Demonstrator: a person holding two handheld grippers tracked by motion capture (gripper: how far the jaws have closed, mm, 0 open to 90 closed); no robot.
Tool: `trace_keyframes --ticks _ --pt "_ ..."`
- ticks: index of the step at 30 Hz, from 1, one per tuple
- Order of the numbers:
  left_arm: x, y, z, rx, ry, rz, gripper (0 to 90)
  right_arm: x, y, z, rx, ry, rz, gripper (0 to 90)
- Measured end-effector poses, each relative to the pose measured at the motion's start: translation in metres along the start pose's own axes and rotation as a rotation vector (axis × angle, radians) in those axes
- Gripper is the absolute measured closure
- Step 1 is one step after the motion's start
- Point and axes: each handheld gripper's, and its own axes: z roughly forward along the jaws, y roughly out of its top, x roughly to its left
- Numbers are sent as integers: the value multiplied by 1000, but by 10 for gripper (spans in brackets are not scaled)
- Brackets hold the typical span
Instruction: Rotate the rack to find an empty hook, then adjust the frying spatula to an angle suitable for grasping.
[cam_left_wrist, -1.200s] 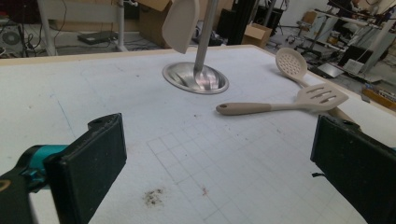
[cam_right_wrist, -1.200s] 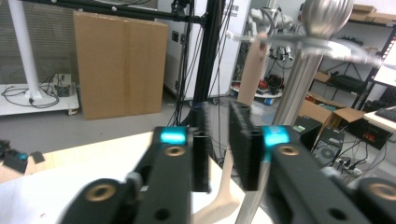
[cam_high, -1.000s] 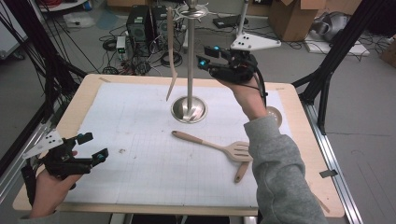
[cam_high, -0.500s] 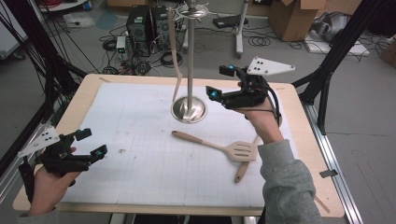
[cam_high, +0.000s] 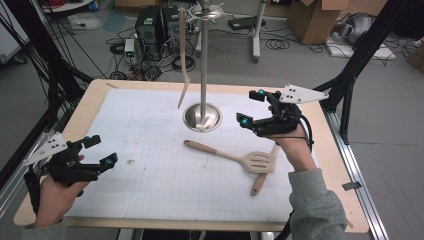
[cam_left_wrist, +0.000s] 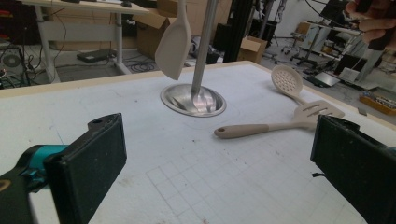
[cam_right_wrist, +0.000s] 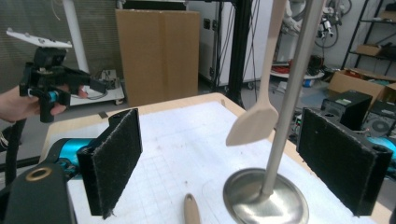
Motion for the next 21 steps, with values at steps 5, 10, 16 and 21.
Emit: trace_keyframes --ticks 5,10,16,21 --pt "-2 -1 2 6 -1 3 39 0 -10 -7 -1 -7 18 133" --pt "-2 1 2 -4 -7 6 39 0 -16 -14 -1 -20 11 133" --pt "-2 2 5 -2 -15 10 39 -1 -28 -21 0 -34 31 133" --pt "-4 3 11 0 -25 15 39 -2 -40 -28 11 -52 48 133"
